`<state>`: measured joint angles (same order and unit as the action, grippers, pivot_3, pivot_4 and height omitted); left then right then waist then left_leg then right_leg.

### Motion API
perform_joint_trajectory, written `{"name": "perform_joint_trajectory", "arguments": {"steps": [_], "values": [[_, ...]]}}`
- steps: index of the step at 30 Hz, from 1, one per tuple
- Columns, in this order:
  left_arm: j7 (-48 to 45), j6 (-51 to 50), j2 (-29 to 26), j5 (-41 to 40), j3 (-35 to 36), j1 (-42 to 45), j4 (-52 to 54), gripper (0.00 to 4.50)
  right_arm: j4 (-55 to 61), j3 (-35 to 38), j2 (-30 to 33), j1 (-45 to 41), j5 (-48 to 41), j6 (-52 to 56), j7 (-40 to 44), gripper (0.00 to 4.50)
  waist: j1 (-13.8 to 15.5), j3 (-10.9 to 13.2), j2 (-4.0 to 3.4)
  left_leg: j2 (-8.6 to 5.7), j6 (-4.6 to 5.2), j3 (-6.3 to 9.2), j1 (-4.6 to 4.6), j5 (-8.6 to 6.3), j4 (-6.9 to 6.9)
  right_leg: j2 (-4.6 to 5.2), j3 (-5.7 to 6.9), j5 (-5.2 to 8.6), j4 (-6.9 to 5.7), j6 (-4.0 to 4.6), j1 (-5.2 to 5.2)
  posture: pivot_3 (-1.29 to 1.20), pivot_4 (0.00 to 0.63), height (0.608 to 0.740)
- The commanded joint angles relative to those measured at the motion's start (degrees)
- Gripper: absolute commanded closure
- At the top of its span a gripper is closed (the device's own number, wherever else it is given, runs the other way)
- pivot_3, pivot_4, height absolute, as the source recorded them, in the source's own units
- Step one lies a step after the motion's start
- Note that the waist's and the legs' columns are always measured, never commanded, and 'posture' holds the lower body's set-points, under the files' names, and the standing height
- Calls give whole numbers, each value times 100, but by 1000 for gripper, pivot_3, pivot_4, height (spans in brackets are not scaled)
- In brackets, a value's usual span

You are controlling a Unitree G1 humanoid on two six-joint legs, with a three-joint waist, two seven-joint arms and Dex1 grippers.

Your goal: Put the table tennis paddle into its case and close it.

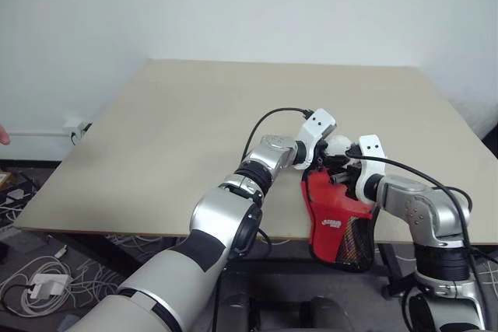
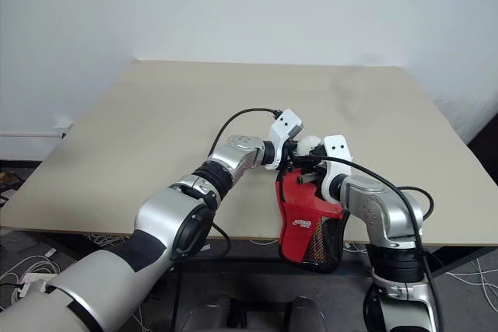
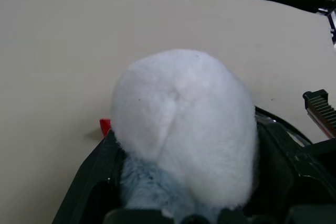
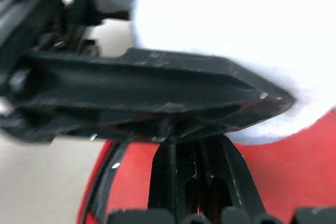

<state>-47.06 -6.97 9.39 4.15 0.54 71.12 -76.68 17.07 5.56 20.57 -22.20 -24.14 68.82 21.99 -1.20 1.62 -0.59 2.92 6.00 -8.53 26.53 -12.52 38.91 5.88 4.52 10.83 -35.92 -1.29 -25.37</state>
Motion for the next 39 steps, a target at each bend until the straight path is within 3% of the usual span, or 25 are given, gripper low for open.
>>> {"name": "perform_joint_trajectory", "arguments": {"steps": [1,6,13,16,19,24,31,39], "values": [[-331,-82,161,165,-208,-113,-19,1462,1116,86,268,-200,-598,-463,669,4500,-3,1,-1,0,1,0,0,-1,0,0,0,0,0,0,-1,0,0,724],[-292,-110,156,201,-228,-140,-11,1462,1728,239,627,44,-1137,-619,1278,4500,10,1,-1,3,13,4,1,-9,10,4,3,2,0,-1,3,0,0,724],[-157,-319,136,37,-53,-122,-18,1462,1853,51,1166,277,-1110,-878,1575,4500,9,0,-4,11,27,4,2,-19,23,8,-1,6,0,-9,6,0,0,724],[-226,-391,111,-1,-20,-88,-25,884,1895,31,1236,360,-1202,-976,1615,4500,14,4,5,9,27,12,2,-19,28,3,6,9,-2,-13,4,0,0,724],[-628,-340,45,66,-119,-80,-9,26,1932,25,1285,406,-1317,-1087,1678,4500,17,3,5,30,33,14,3,-23,35,14,10,15,0,-3,8,0,0,724],[-1069,-203,-150,201,-312,-105,15,26,1844,204,1236,296,-1590,-1261,1729,4500,14,3,5,31,42,9,3,-31,42,16,8,15,1,-3,9,0,0,724],[-2016,-92,-508,154,-345,-70,105,26,1101,475,1015,-154,-1530,-1399,1173,4500,18,3,5,36,41,3,3,-31,43,12,8,14,0,-4,7,0,0,724],[-2203,-246,-990,-318,152,164,172,26,759,508,939,-295,-1559,-1559,903,4500,8,3,4,40,39,-5,4,-33,48,11,1,10,-3,-11,5,0,0,724]]}}
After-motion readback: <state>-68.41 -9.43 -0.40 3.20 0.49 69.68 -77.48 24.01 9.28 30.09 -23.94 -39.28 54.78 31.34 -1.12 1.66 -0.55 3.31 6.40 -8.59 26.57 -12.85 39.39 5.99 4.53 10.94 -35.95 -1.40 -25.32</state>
